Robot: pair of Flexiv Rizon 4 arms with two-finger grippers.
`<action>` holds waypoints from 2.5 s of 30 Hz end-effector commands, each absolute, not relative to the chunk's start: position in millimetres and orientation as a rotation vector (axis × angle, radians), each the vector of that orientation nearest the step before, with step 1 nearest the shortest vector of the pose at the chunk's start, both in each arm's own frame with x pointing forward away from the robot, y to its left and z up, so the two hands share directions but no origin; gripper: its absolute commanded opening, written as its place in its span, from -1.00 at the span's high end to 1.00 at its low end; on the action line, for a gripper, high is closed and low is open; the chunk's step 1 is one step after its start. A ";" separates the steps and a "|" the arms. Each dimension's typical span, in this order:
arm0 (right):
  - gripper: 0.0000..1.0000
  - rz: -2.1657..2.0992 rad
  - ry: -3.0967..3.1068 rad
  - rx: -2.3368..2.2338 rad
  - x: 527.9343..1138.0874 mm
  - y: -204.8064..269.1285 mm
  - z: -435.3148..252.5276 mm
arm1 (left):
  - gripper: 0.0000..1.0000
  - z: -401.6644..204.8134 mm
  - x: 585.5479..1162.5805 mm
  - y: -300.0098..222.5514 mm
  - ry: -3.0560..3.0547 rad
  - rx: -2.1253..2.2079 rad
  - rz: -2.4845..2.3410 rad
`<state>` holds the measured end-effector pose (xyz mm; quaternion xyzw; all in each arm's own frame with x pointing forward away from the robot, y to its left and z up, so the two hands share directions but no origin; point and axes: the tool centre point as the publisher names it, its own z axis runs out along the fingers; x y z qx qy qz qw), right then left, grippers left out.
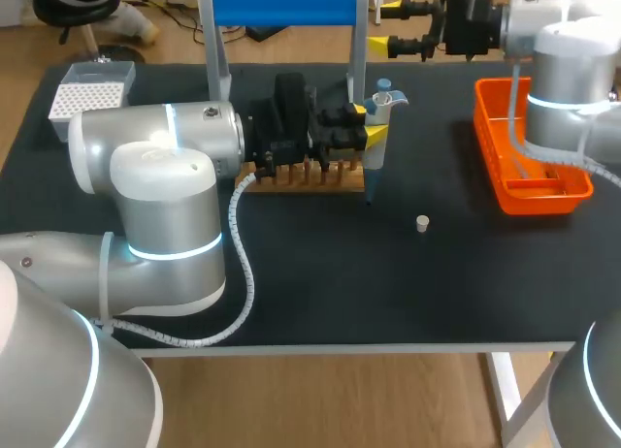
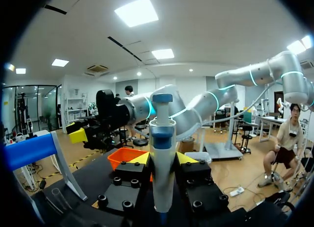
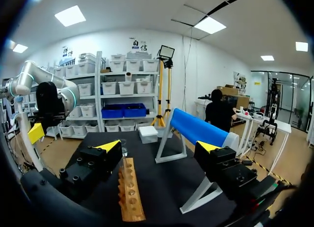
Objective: Invert the test tube, pick up the pipette, mount the tip to pipette, aspirate from beaker and dispense into the tube, eject the tip, return the pipette, and cap with the stopper.
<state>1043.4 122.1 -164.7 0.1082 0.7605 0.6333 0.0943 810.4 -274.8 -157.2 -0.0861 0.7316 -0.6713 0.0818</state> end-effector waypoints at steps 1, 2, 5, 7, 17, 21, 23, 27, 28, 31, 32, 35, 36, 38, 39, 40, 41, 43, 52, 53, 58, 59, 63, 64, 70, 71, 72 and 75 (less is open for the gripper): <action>-1.00 1.855 2.268 0.323 1054.8 130.4 -163.4 | 1.00 -157.1 809.8 -274.8 2.184 -0.260 -2.005; -1.00 1.854 2.269 0.323 1056.6 131.5 -163.5 | 1.00 -157.1 809.8 -274.8 2.184 -0.260 -2.005; -1.00 1.830 2.274 0.315 1061.3 135.4 -163.5 | 1.00 -157.1 809.8 -274.8 2.184 -0.260 -2.005; -1.00 1.819 2.279 0.312 1064.1 138.2 -163.5 | 1.00 -157.1 809.8 -274.8 2.184 -0.260 -2.005; -1.00 1.777 2.300 0.305 1076.0 152.0 -168.6 | 1.00 -157.1 809.8 -274.8 2.184 -0.260 -2.005; -1.00 1.757 2.316 0.306 1078.6 156.3 -171.5 | 1.00 -157.1 809.8 -274.8 2.184 -0.260 -2.005; -1.00 1.754 2.318 0.303 1078.7 157.0 -171.5 | 1.00 -157.1 809.8 -274.8 2.184 -0.260 -2.005; -1.00 1.755 2.316 0.303 1078.4 157.3 -170.6 | 1.00 -157.1 809.8 -274.8 2.184 -0.260 -2.005; -1.00 1.755 2.316 0.303 1078.4 157.3 -170.6 | 1.00 -157.1 809.8 -274.8 2.184 -0.260 -2.005; -1.00 1.755 2.316 0.303 1078.4 157.3 -170.6 | 1.00 -157.1 809.8 -274.8 2.184 -0.260 -2.005; -1.00 1.755 2.316 0.303 1078.4 157.3 -170.6 | 1.00 -157.1 809.8 -274.8 2.184 -0.260 -2.005; -1.00 1.755 2.316 0.303 1078.4 157.3 -170.6 | 1.00 -157.1 809.8 -274.8 2.184 -0.260 -2.005; -1.00 1.755 2.316 0.303 1078.4 157.3 -170.6 | 1.00 -157.1 809.8 -274.8 2.184 -0.260 -2.005; -1.00 1.755 2.316 0.303 1078.4 157.3 -170.6 | 1.00 -157.1 809.8 -274.8 2.184 -0.260 -2.005; -1.00 1.755 2.316 0.303 1078.4 157.3 -170.6 | 1.00 -157.1 809.8 -274.8 2.184 -0.260 -2.005; -1.00 1.755 2.316 0.303 1078.4 157.3 -170.6 | 1.00 -157.1 809.8 -274.8 2.184 -0.260 -2.005; -1.00 1.755 2.316 0.303 1078.4 157.3 -170.6 | 1.00 -157.1 809.8 -274.8 2.184 -0.260 -2.005; -1.00 1.755 2.316 0.303 1078.4 157.3 -170.6 | 1.00 -157.1 809.8 -274.8 2.184 -0.260 -2.005; -1.00 1.755 2.316 0.303 1078.4 157.3 -170.6 | 1.00 -156.2 811.3 -266.2 2.183 -0.263 -2.001; -1.00 1.755 2.316 0.303 1078.4 157.3 -170.6 | 1.00 -156.2 812.8 -258.9 2.183 -0.291 -1.979; -1.00 1.755 2.316 0.303 1078.4 157.3 -170.6 | 1.00 -154.9 818.1 -226.1 2.164 -0.376 -1.927; -1.00 1.755 2.316 0.303 1078.4 157.3 -170.6 | 1.00 -154.7 820.2 -214.8 2.161 -0.404 -1.906; -1.00 1.755 2.316 0.303 1078.4 157.3 -170.6 | 1.00 -153.2 829.7 -185.2 2.166 -0.463 -1.850; -1.00 1.755 2.316 0.303 1078.4 157.3 -170.6 | 1.00 -152.8 831.8 -180.2 2.166 -0.469 -1.840; -1.00 1.755 2.316 0.303 1078.4 157.3 -170.6 | 1.00 -148.1 853.7 -139.2 2.143 -0.547 -1.773; -1.00 1.755 2.316 0.303 1078.4 157.3 -170.6 | 1.00 -147.1 859.5 -130.9 2.138 -0.561 -1.762; -1.00 1.755 2.316 0.303 1078.4 157.3 -170.6 | 1.00 -146.6 863.3 -126.3 2.145 -0.576 -1.744; -1.00 1.755 2.316 0.303 1078.4 157.3 -170.6 | 1.00 -143.5 877.4 -109.2 2.145 -0.601 -1.702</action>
